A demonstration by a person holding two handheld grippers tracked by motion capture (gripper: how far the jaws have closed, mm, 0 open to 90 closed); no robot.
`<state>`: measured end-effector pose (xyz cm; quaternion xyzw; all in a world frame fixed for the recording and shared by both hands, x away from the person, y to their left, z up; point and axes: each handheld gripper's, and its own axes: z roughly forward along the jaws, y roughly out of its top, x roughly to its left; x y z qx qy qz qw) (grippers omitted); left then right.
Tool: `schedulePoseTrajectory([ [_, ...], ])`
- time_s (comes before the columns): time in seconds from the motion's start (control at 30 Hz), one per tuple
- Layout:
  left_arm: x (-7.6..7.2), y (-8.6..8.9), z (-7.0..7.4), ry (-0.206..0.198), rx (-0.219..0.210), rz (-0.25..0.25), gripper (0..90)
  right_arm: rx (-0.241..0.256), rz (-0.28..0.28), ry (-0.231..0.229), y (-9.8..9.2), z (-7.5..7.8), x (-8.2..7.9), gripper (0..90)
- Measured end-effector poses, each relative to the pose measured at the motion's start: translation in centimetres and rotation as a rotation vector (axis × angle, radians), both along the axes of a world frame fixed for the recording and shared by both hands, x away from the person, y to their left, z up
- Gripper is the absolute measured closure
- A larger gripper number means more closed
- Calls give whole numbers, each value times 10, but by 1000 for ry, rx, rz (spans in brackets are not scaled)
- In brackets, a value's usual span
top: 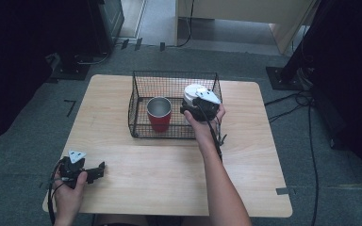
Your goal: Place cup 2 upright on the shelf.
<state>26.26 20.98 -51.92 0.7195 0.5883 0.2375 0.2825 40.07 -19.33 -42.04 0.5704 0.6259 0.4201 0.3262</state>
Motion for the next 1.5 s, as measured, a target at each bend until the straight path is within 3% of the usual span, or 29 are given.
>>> schedulePoseTrajectory([
  [0.5, 0, 0, 0, 0, 0, 0, 0, -8, -8, 31, 3, -4, 1, 158],
  [0.63, 0, 0, 0, 0, 0, 0, 0, -24, -47, 27, 6, -2, -1, 131],
  [1.5, 0, 0, 0, 0, 0, 0, 0, -12, -5, 21, 2, 5, -16, 87],
])
